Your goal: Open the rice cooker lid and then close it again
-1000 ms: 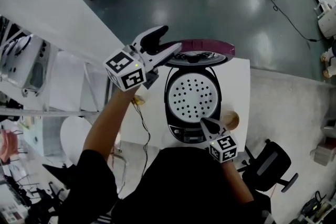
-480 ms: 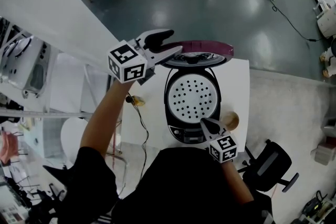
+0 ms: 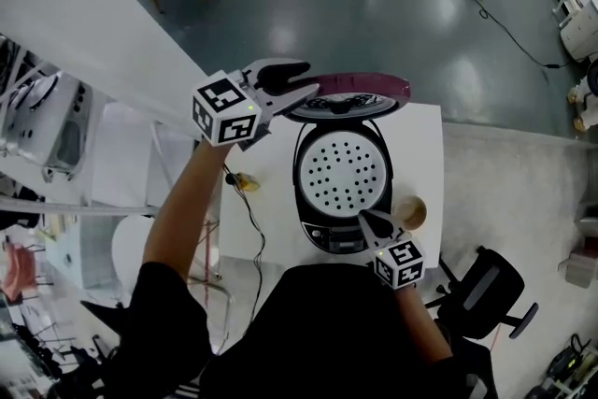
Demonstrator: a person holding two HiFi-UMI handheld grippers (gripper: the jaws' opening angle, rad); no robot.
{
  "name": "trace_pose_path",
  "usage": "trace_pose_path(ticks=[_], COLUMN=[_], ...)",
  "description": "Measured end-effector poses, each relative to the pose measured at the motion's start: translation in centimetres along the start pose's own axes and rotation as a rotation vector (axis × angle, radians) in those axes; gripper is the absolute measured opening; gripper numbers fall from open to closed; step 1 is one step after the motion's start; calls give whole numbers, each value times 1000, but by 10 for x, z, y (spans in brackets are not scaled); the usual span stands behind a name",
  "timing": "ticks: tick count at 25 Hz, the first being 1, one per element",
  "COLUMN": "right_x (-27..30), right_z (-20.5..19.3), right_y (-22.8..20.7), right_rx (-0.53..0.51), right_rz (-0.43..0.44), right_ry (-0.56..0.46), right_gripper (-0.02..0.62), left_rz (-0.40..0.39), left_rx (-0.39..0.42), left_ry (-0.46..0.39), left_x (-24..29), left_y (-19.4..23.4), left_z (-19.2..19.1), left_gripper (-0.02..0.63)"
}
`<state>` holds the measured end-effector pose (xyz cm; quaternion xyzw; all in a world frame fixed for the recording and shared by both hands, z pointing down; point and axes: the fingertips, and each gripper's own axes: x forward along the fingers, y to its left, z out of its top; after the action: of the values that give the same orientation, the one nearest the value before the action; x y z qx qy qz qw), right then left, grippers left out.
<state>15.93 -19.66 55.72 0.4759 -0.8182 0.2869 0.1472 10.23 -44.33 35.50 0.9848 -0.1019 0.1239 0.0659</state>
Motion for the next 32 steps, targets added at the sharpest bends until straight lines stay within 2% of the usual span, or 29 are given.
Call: trace_pose_path(ticks=[10, 18, 32], right_x=[-15, -31, -52], right_z=[-5, -6, -15], right_y=[-7, -2, 10], right_rx=[45, 50, 55], right_rz=[-40, -50, -76], right_ry=[-39, -70, -104], right_gripper=[0, 0, 0], left_rz=[-82, -132, -172], left_rx=[64, 163, 192], left_ry=[65, 136, 149], left_x=[-3, -6, -14], left_y=[-30, -58, -93], left_z=[-9, -16, -36], left_gripper=[133, 100, 77])
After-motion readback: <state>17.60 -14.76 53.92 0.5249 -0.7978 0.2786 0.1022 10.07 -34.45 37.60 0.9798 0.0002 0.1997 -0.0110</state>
